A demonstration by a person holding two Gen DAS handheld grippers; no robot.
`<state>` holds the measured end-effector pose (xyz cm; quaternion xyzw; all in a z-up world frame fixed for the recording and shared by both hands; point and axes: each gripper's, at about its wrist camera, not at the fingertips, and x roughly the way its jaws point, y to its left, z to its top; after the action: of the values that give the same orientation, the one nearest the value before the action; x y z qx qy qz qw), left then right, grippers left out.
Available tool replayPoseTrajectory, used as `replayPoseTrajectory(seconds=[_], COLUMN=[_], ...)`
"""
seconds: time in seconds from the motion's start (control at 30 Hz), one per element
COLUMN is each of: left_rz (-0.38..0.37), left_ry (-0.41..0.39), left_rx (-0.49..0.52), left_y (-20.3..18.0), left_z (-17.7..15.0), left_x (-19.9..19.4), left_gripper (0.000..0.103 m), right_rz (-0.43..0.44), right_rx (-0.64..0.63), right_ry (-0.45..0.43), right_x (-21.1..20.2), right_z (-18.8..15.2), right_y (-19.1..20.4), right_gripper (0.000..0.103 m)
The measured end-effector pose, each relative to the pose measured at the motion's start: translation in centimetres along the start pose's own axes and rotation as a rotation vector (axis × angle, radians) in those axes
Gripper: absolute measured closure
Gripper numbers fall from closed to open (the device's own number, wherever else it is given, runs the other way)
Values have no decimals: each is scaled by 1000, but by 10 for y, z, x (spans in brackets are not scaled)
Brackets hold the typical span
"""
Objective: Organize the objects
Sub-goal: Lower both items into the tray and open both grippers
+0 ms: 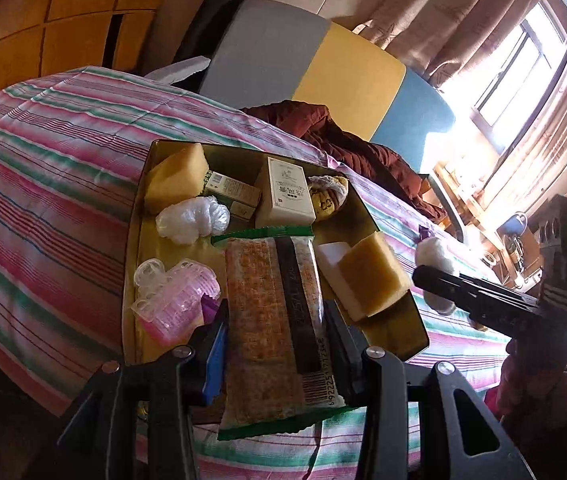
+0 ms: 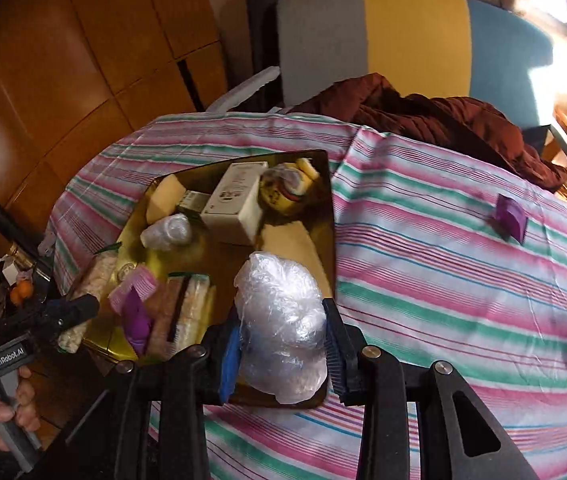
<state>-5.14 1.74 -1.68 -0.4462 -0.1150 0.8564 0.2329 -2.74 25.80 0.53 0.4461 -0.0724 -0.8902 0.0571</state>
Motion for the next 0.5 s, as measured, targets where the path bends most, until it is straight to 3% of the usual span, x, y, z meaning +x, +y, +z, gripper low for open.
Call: replayPoseTrajectory(seconds=[0.3,0.37,0.43,0.5], left_rz=[42,70,87,104], left_ry=[26,22,24,24], left_rx=[13,35,48,64], left_y=[1,2,4,4], left_z=[2,-1,-5,-8], left_x=[24,22,21,20], left_gripper=[59,59,59,59], right_rz=[30,30,41,53], right_rx=[-23,-15,-7,-17], right_ry=[58,65,74,70], right_x=[54,60,65,65], right_z=[29,28,24,18], right_y=[33,34,34,36], right_gripper=[63,55,32,26])
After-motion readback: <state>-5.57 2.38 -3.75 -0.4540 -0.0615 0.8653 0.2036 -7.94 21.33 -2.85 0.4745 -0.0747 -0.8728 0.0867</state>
